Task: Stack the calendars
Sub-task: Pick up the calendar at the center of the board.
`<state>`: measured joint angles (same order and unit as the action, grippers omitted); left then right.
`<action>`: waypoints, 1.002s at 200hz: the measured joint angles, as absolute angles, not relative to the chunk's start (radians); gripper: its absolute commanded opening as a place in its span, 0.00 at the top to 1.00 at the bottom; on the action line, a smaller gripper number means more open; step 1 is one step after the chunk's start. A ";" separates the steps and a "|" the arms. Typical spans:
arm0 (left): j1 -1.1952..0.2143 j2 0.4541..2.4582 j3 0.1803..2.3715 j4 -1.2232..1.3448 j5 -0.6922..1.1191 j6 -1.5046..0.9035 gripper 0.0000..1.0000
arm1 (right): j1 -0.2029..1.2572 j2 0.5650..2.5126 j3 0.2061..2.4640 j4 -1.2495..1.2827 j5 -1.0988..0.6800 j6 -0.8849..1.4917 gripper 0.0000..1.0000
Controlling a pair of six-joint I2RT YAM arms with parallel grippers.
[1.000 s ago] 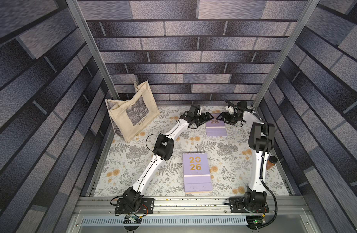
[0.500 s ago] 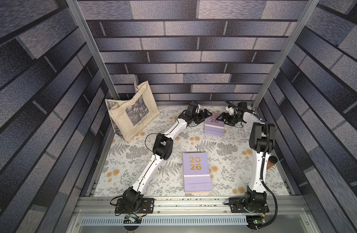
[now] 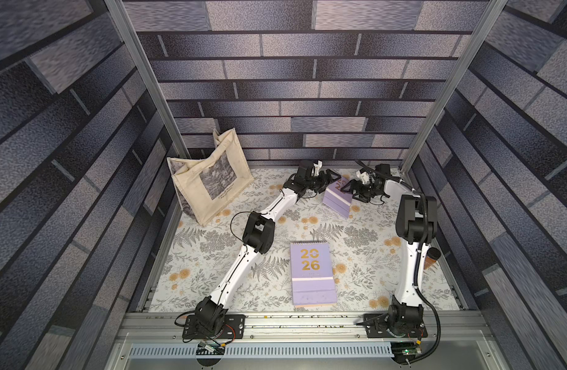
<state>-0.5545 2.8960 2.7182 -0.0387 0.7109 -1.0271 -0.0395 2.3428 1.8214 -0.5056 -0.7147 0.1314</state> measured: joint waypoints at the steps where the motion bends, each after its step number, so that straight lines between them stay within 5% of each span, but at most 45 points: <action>1: -0.556 2.896 2.718 -0.039 0.714 -1.027 0.16 | -0.038 2.343 1.821 -0.506 -0.715 0.131 0.08; 70: -0.569 2.896 2.708 -0.146 0.787 -0.964 0.28 | -0.030 2.343 1.817 -0.514 -0.725 0.142 0.08; 102: -0.561 2.871 2.621 -0.184 0.798 -0.913 0.47 | -0.033 2.339 1.805 -0.500 -0.728 0.142 0.08; 159: -0.537 2.763 2.427 -0.175 0.809 -0.889 0.46 | -0.041 2.331 1.787 -0.487 -0.736 0.142 0.08; 200: -0.523 2.695 2.346 -0.103 0.808 -0.895 0.60 | -0.042 2.330 1.782 -0.481 -0.743 0.142 0.08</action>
<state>-0.5232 2.6953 2.3455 -0.1028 0.8082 -0.8951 -0.0418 2.3299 1.7824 -0.4808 -0.7425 0.1417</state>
